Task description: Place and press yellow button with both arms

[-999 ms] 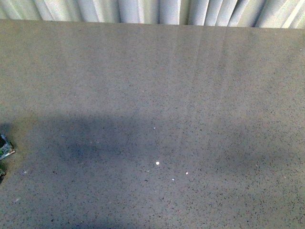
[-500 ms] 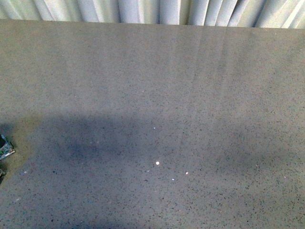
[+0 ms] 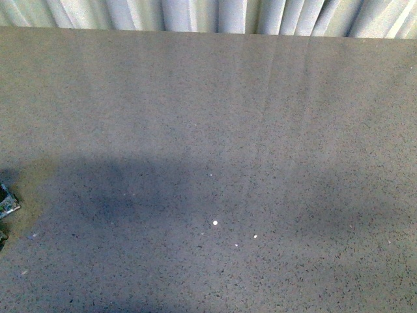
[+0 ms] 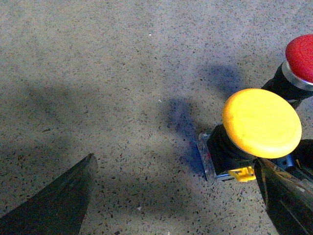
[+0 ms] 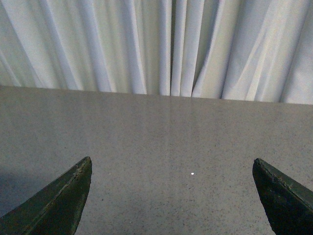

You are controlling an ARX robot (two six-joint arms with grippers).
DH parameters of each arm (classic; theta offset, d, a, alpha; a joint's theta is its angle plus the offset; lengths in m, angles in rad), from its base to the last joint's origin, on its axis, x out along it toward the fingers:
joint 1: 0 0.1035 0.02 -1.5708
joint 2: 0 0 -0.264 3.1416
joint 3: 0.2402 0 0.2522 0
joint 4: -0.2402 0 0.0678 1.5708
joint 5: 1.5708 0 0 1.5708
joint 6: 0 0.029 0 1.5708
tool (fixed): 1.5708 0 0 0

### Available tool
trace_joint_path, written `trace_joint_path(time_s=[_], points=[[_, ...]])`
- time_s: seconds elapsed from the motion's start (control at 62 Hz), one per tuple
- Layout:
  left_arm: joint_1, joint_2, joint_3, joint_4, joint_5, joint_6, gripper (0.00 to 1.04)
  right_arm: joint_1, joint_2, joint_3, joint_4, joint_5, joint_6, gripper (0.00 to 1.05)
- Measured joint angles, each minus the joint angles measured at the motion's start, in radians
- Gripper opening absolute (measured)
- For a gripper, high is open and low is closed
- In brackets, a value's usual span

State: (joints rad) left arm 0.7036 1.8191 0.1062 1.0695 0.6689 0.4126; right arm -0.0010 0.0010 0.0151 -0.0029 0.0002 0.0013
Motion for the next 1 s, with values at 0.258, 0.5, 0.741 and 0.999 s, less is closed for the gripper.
trace_joint_path(time_s=[0.258,0.5,0.741,0.999], points=[[0.0,0.002,0.0,-0.005,0.036,0.005,0.96,0.0,0.0,0.0,0.0,0.0,0.0,0.96],[0.0,0.02,0.0,-0.011,0.061,0.024,0.96,0.0,0.0,0.0,0.0,0.0,0.0,0.96],[-0.019,0.057,0.018,-0.011,0.095,0.046,0.96,0.0,0.0,0.0,0.0,0.0,0.0,0.96],[-0.032,0.108,0.063,-0.008,0.116,0.054,0.96,0.0,0.0,0.0,0.0,0.0,0.0,0.96]])
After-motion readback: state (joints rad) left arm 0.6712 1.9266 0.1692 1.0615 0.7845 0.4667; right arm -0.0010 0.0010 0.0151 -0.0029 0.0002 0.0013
